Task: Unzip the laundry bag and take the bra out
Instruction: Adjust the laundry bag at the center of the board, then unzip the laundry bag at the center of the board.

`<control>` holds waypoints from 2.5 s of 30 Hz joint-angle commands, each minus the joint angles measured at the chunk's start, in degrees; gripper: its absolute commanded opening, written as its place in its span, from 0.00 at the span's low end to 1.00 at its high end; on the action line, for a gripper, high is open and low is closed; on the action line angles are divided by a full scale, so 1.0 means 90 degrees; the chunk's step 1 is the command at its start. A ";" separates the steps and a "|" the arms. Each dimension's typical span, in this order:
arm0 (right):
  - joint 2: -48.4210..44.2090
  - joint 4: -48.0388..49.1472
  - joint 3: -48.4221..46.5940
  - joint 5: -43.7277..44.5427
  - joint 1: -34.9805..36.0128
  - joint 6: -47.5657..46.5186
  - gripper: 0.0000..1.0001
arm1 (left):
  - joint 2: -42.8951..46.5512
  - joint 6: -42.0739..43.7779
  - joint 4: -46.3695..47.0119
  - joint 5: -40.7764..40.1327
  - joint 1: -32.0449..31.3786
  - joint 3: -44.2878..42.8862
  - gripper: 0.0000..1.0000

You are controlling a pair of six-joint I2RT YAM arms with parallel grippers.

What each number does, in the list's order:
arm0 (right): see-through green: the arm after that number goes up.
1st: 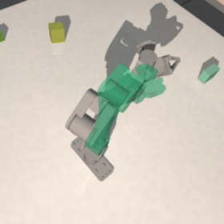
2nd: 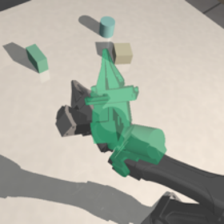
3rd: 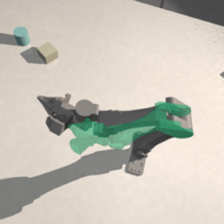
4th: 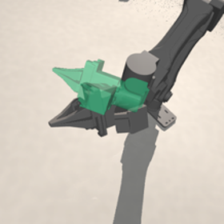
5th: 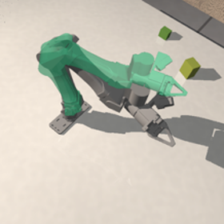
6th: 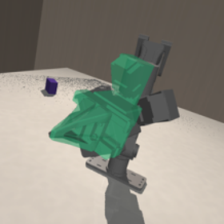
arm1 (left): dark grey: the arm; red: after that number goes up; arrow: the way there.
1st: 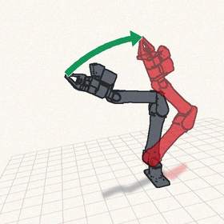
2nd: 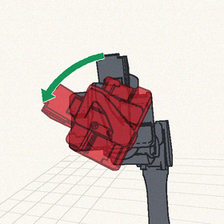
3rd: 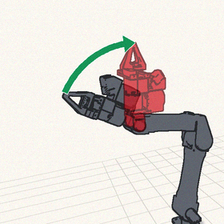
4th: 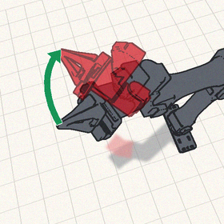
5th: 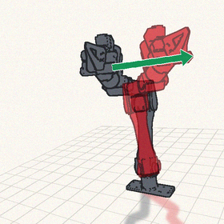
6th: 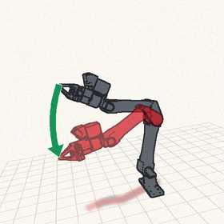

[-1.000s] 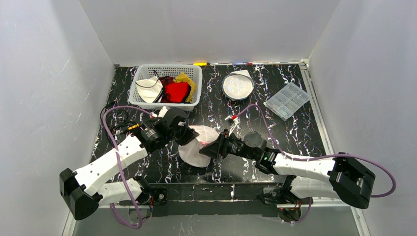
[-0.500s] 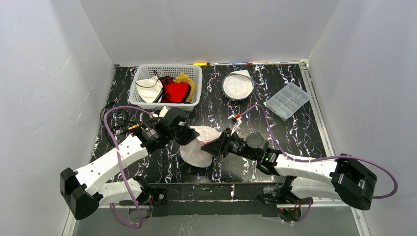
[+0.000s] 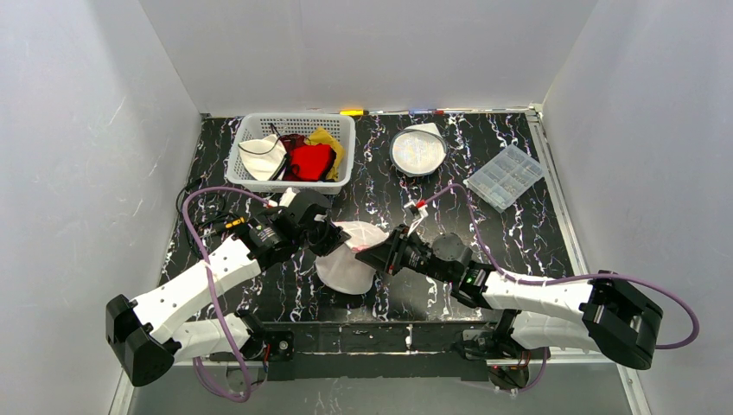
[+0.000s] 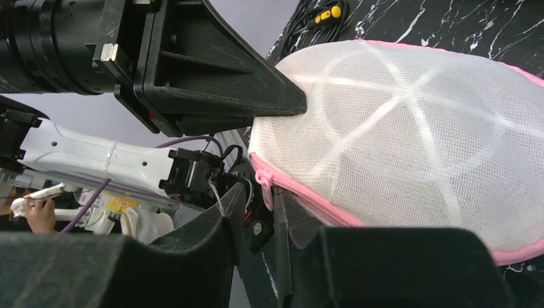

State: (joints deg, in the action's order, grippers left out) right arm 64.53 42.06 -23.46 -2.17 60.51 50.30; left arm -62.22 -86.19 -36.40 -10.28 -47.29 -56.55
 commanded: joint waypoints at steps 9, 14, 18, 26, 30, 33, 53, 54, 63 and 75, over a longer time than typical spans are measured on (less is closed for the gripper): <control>-0.0346 0.0064 0.0126 0.0651 0.0001 -0.0013 0.22 | 0.0140 0.0016 -0.0116 0.0057 0.0016 0.0169 0.00; -0.0339 0.0033 0.0111 0.0628 0.0004 -0.0033 0.17 | 0.0155 0.0007 -0.0109 0.0068 0.0009 0.0181 0.00; -0.0325 0.0029 0.0114 0.0613 -0.0002 -0.0033 0.06 | 0.0162 0.0016 -0.0106 0.0068 0.0015 0.0190 0.00; -0.0270 -0.0012 0.0077 0.0499 0.0004 -0.0023 0.01 | 0.0175 0.0016 -0.0096 0.0066 0.0012 0.0200 0.00; -0.0285 -0.0126 0.0058 0.0474 0.0001 -0.0054 0.01 | 0.0193 0.0026 -0.0102 0.0039 0.0015 0.0219 0.00; -0.0339 -0.0324 0.0041 0.0428 0.0000 -0.0116 0.01 | 0.0231 0.0041 -0.0113 -0.0002 0.0007 0.0224 0.00; -0.0968 -0.1474 0.0033 0.0282 0.0005 -0.0363 0.34 | 0.0223 0.0178 -0.0010 0.0078 0.0008 0.0259 0.00; -0.1006 -0.1491 0.0058 0.0188 0.0005 -0.0341 0.40 | 0.0237 0.0181 -0.0014 0.0082 0.0001 0.0259 0.00; -0.1318 -0.1009 0.0503 -0.0274 0.0005 -0.0246 0.69 | 0.0448 0.0125 -0.0037 0.0067 0.0010 0.0227 0.00; -0.0557 0.0054 0.0332 -0.0610 -0.0007 0.0098 0.72 | 0.0582 0.0104 -0.0030 0.0202 0.0004 0.0194 0.00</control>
State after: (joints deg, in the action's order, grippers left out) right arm 57.36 35.51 -18.96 -6.42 60.51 49.76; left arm -58.63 -84.90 -36.05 -9.28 -47.20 -54.68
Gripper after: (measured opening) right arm 0.731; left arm 0.046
